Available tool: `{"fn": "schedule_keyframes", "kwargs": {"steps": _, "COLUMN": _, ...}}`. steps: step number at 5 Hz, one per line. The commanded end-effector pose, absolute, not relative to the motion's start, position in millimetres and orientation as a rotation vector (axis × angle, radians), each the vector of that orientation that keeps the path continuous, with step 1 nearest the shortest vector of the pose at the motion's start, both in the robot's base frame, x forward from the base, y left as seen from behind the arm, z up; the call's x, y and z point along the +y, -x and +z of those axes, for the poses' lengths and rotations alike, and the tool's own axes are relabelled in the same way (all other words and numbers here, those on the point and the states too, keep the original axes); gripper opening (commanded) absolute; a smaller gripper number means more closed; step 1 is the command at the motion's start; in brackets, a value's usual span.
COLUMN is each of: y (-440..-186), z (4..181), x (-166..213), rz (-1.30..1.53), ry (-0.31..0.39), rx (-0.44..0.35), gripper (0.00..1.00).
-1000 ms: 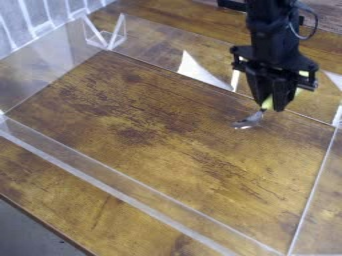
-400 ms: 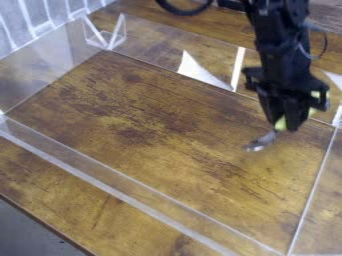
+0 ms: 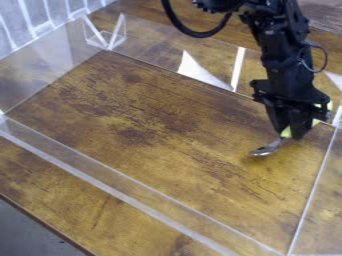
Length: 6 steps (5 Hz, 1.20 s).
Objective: Move the green spoon to the right
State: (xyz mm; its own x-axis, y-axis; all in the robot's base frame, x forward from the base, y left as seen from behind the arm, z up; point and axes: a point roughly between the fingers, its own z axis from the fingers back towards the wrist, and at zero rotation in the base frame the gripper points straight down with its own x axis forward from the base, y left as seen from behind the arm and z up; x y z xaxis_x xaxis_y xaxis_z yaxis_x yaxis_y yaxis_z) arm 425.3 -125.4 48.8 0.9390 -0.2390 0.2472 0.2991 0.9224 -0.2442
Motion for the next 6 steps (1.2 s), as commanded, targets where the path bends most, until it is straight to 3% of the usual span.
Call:
{"fn": "schedule_keyframes", "kwargs": {"steps": 1, "y": -438, "z": 85.5, "x": -117, "rz": -0.291, "ry": 0.289, "rx": -0.295, "gripper": 0.00}}
{"fn": "schedule_keyframes", "kwargs": {"steps": 2, "y": -434, "z": 98.7, "x": -118, "rz": -0.279, "ry": 0.298, "rx": -0.299, "gripper": 0.00}}
{"fn": "schedule_keyframes", "kwargs": {"steps": 3, "y": -431, "z": 104.5, "x": -113, "rz": -0.277, "ry": 0.289, "rx": -0.285, "gripper": 1.00}}
{"fn": "schedule_keyframes", "kwargs": {"steps": 6, "y": -426, "z": 102.6, "x": -104, "rz": -0.266, "ry": 0.267, "rx": -0.244, "gripper": 1.00}}
